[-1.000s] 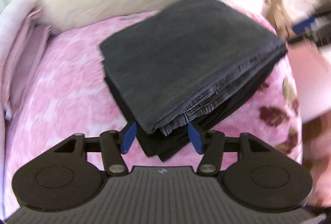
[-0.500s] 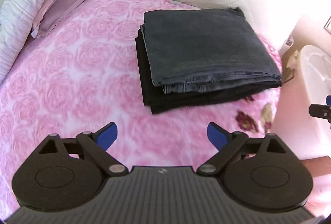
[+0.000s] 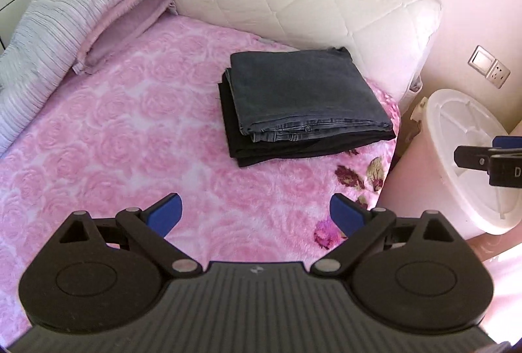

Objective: Fold clothes

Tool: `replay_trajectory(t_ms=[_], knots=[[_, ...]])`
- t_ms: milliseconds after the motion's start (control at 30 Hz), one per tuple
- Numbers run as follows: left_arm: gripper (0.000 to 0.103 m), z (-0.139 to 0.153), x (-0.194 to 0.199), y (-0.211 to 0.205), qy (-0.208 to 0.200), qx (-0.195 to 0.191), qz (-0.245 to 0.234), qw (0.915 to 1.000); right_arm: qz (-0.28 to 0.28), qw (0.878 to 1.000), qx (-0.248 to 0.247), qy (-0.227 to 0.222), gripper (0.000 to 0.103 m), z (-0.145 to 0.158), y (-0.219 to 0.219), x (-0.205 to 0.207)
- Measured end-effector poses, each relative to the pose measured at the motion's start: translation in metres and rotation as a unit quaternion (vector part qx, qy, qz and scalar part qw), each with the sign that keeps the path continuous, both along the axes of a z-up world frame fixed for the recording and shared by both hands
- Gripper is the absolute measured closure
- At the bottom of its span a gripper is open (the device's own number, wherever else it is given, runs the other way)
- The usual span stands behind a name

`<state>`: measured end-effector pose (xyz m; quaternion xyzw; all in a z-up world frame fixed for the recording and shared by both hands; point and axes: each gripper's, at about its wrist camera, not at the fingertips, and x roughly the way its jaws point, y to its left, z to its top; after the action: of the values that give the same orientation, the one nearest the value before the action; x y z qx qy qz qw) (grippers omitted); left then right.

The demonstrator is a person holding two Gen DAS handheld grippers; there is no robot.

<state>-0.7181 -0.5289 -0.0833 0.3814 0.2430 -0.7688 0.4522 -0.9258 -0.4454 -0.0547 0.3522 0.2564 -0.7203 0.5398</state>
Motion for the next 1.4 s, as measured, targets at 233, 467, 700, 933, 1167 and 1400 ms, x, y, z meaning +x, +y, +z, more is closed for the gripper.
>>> replay_trajectory(t_ms=[233,467,700,933,1167,1400], knots=[[0.008,0.015,0.021,0.026,0.005,-0.011,0.007,0.9999,0.012,1.000,-0.018,-0.006,0.023,0.018,0.019,0.024],[0.010,0.029,0.029,0.041,0.018,-0.011,0.018,0.9996,0.015,0.999,-0.032,-0.006,0.023,0.030,0.034,0.035],[0.010,0.042,0.026,0.048,0.027,-0.021,0.028,0.9990,0.013,0.999,-0.043,-0.001,0.023,0.039,0.042,0.032],[0.010,0.050,0.017,0.051,0.036,-0.037,0.029,0.9982,0.019,0.999,-0.048,0.017,0.023,0.051,0.046,0.032],[0.010,0.055,0.009,0.052,0.048,-0.037,0.027,0.9978,0.015,0.998,-0.048,0.033,0.023,0.060,0.053,0.031],[0.010,0.056,0.008,0.060,0.050,-0.043,0.018,0.9977,0.009,0.998,-0.047,0.041,0.023,0.064,0.062,0.033]])
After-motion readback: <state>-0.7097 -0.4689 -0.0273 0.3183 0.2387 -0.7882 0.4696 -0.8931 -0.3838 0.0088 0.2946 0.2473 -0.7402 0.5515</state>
